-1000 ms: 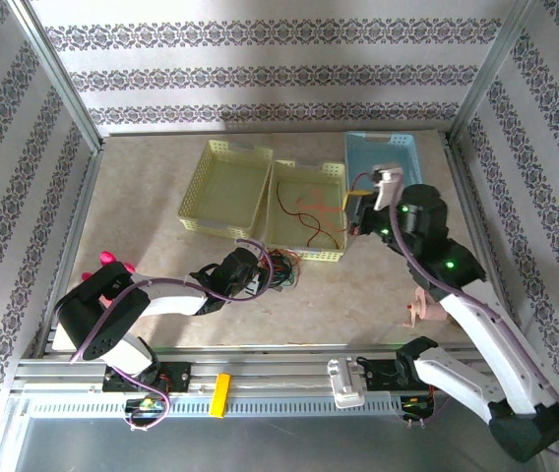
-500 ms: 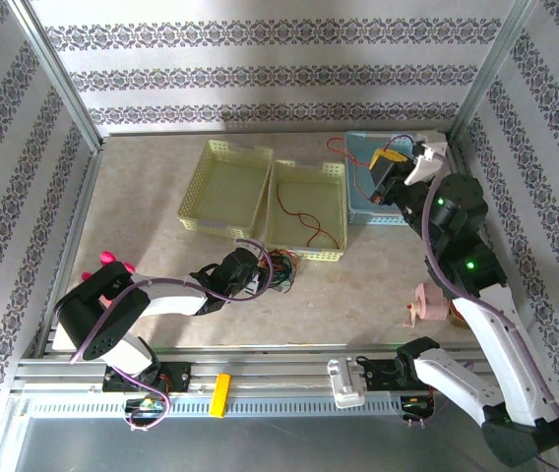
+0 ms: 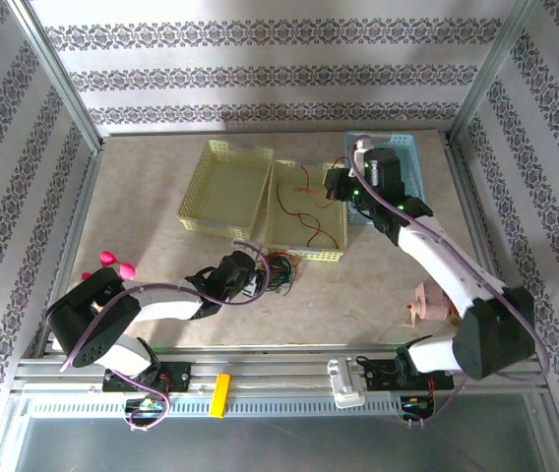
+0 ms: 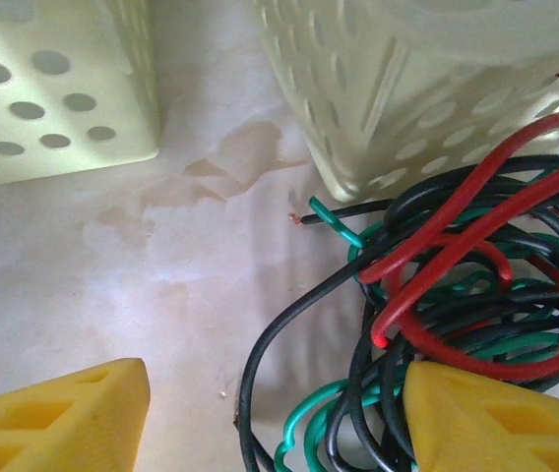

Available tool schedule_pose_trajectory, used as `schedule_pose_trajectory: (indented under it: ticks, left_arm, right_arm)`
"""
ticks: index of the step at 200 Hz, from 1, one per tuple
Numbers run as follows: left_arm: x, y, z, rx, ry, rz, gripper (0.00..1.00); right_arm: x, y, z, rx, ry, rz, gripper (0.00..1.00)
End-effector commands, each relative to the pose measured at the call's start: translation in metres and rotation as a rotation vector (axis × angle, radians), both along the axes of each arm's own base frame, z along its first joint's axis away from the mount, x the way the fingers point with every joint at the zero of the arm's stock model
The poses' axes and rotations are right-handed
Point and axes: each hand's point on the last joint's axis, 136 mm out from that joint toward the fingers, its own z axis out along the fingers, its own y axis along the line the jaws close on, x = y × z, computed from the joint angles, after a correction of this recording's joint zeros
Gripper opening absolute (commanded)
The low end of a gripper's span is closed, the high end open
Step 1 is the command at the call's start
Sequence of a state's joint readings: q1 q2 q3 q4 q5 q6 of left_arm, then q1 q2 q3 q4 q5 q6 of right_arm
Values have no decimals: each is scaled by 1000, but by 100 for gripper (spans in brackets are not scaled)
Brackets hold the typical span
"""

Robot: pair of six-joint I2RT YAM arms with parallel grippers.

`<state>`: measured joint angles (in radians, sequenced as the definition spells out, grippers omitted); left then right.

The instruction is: Untangle the cables

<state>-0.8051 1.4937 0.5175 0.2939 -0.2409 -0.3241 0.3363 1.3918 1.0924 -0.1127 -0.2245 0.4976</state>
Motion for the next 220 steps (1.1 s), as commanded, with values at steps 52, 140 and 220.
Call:
schedule_pose_trajectory:
  ticks: [52, 140, 220]
  left_arm:
    - [-9, 11, 0, 23, -11, 39, 70]
    - [-7, 10, -1, 32, -7, 43, 70]
    - [-8, 8, -3, 40, 1, 35, 70]
  right_arm:
    - [-12, 24, -71, -73, 180, 11, 44]
    - [-133, 64, -116, -313, 242, 363, 47]
    - [-143, 76, -167, -346, 350, 426, 46]
